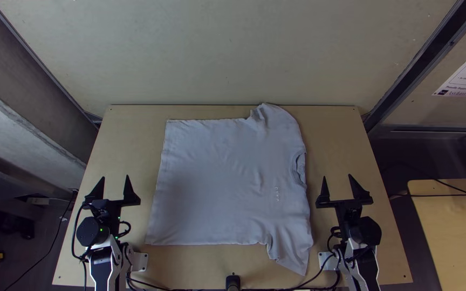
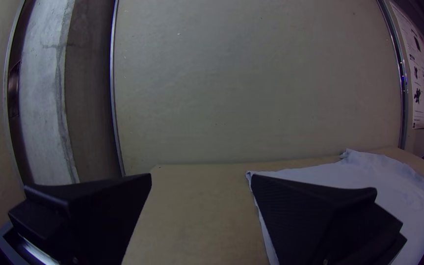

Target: Fold the t-shirt

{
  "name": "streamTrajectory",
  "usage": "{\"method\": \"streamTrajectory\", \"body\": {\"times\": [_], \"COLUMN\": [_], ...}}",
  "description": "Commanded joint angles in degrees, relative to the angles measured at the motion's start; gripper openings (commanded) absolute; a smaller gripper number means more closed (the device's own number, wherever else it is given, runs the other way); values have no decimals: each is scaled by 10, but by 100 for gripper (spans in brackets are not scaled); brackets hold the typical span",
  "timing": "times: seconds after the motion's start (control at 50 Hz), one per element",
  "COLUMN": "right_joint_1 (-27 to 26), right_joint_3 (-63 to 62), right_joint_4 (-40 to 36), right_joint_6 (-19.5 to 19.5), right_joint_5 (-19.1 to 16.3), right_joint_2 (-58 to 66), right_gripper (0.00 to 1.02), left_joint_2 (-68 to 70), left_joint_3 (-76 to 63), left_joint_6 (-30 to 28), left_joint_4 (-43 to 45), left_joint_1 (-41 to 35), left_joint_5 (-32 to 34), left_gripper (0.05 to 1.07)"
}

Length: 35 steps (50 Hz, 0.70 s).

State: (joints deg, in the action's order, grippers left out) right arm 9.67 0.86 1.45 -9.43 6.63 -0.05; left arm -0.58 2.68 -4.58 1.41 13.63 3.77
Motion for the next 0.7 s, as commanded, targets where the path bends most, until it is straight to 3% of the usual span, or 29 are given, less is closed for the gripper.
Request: {"method": "streamTrajectory", "body": {"times": [0.0,0.38,0.5,0.68], "right_joint_1": [-2,-2,4,9], "right_joint_3": [-6,-6,-6,-6], "right_joint_4": [-8,-8,-8,-8], "right_joint_6": [5,5,43,44], "right_joint_5": [0,0,0,-1], "right_joint_2": [0,0,0,0], "right_gripper": [98,99,98,99], "left_joint_2": [7,6,7,7], "left_joint_3": [-25,-26,-26,-25], "left_joint_6": [-5,-5,-5,-3], "left_joint_4": [-13,-14,-14,-14], "left_joint_1": [4,4,4,3], "left_joint_5": [-1,-1,-1,-1], "left_gripper": [103,103,103,103]}}
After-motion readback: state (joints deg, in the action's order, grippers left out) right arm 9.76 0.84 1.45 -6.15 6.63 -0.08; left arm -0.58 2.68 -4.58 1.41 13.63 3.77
